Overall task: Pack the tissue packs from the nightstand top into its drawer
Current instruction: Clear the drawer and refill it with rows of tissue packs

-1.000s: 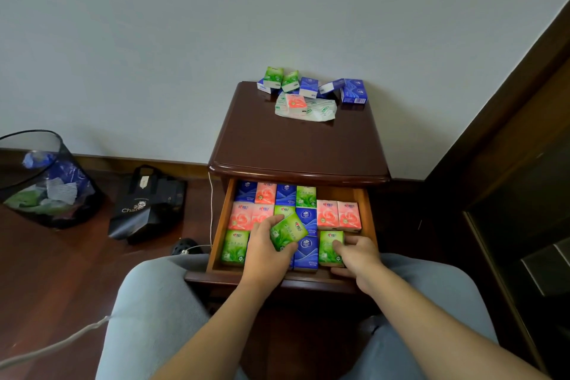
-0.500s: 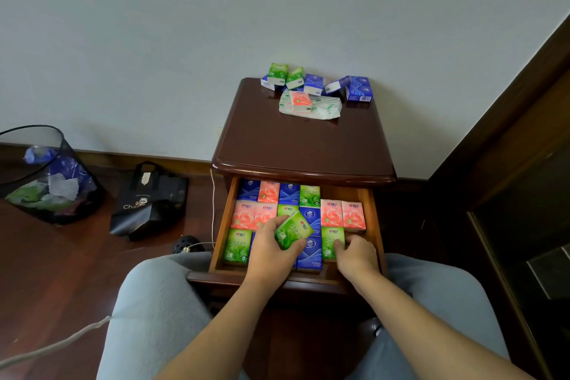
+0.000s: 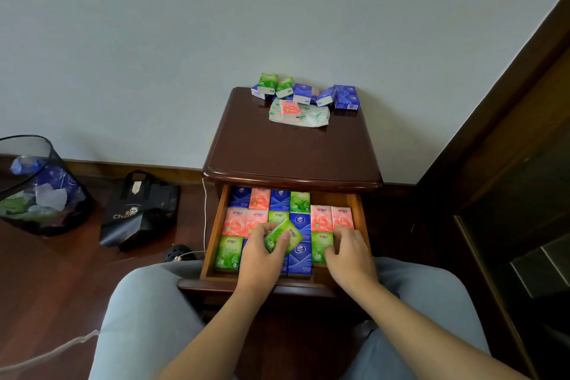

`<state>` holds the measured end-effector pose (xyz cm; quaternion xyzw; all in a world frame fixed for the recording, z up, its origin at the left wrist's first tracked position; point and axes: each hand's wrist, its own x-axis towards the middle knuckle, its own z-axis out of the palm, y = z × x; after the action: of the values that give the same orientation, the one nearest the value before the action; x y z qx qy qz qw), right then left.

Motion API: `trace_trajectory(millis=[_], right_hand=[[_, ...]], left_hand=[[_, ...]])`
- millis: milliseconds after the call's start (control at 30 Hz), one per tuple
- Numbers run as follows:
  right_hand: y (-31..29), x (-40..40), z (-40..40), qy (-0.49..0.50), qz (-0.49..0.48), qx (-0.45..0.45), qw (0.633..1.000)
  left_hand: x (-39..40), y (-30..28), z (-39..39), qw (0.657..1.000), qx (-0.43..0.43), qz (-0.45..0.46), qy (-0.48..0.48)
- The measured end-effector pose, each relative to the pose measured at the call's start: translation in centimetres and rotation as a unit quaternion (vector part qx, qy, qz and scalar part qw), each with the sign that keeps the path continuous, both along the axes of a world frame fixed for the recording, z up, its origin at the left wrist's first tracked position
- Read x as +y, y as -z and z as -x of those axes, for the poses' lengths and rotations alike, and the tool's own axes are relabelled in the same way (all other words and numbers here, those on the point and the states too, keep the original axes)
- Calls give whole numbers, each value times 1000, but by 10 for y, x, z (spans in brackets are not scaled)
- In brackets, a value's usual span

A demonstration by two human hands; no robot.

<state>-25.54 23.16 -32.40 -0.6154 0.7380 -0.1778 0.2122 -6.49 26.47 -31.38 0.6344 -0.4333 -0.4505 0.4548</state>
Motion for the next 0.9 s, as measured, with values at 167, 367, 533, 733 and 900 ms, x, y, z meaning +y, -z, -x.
trace_trajectory(millis=[167, 367, 533, 733, 900], right_hand=[[-19, 5, 9, -190, 23, -145, 971], [-36, 0, 12, -264, 80, -77, 958], [-37, -4, 33, -237, 115, 23, 964], [-20, -5, 65, -209, 90, 199, 953], [-10, -3, 65, -226, 45, 250, 941]], left_hand=[[-11, -7, 8, 997, 65, -36, 1], [-23, -11, 37, 983, 166, -81, 12], [-22, 1, 50, 989, 110, -74, 63], [-8, 13, 39, 917, -337, 18, 215], [-8, 18, 44, 872, -427, 8, 241]])
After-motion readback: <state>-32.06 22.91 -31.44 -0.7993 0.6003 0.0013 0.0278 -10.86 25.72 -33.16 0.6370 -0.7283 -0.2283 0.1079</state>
